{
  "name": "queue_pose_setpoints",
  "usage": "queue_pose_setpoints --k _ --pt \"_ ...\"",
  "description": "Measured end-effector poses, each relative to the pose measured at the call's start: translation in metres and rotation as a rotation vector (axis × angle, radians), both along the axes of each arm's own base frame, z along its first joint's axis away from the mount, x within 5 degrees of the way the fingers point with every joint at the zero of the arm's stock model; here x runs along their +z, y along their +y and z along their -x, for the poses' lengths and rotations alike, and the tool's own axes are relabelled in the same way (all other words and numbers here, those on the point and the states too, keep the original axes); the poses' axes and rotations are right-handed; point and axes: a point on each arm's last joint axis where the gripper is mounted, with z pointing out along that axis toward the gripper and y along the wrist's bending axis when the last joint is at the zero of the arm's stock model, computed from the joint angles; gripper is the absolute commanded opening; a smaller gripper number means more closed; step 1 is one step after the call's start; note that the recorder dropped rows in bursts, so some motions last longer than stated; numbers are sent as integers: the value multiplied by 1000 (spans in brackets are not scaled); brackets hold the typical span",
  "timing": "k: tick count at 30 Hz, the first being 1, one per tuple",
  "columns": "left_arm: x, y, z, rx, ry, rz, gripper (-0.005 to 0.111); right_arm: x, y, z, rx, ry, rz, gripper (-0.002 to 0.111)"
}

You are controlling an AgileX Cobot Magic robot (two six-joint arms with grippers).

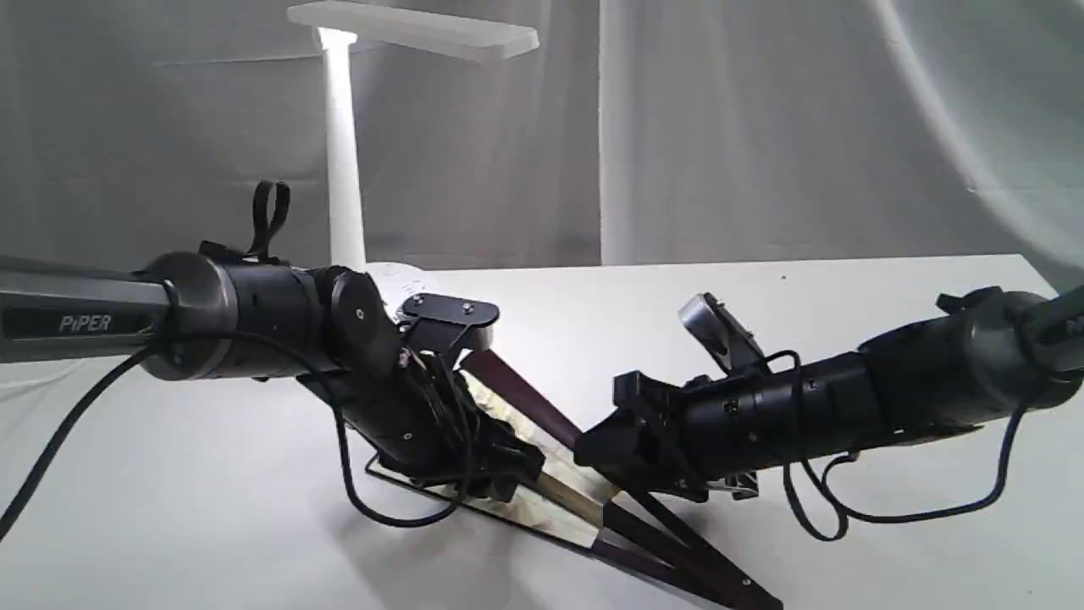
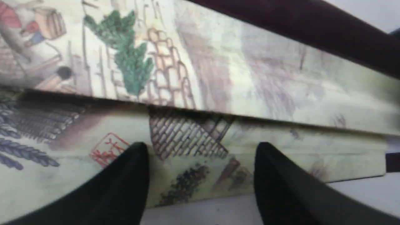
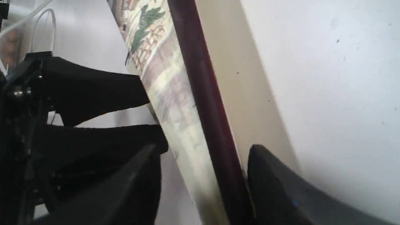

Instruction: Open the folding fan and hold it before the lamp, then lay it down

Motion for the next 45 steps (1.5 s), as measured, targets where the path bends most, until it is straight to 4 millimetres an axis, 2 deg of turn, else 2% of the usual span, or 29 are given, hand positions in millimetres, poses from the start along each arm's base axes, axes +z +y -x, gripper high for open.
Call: queue_pose_setpoints --k 6,13,22,27,31,34,37,41,45 --pt "0 0 0 -2 -1 0 52 -1 12 2 13 -49 27 44" --pt "0 0 0 -2 -1 0 52 0 12 -2 -37 -58 21 37" --pt "1 0 0 -9 -2 -4 52 -1 12 -2 -26 -70 37 0" --pt "6 1 3 -21 22 -6 57 0 13 -1 -15 -70 26 0" --pt "23 2 9 -40 43 1 56 2 11 -1 -6 -65 -5 0" --pt "49 2 14 -42 26 36 56 5 3 -3 0 -71 -15 0" --pt "70 2 19 -23 4 86 54 17 -8 -5 -3 -86 -34 0" --pt "86 7 27 8 -46 109 44 32 -20 -6 2 -99 -78 0" --pt "89 16 37 -15 -59 60 27 39 -26 -5 13 -93 -77 0"
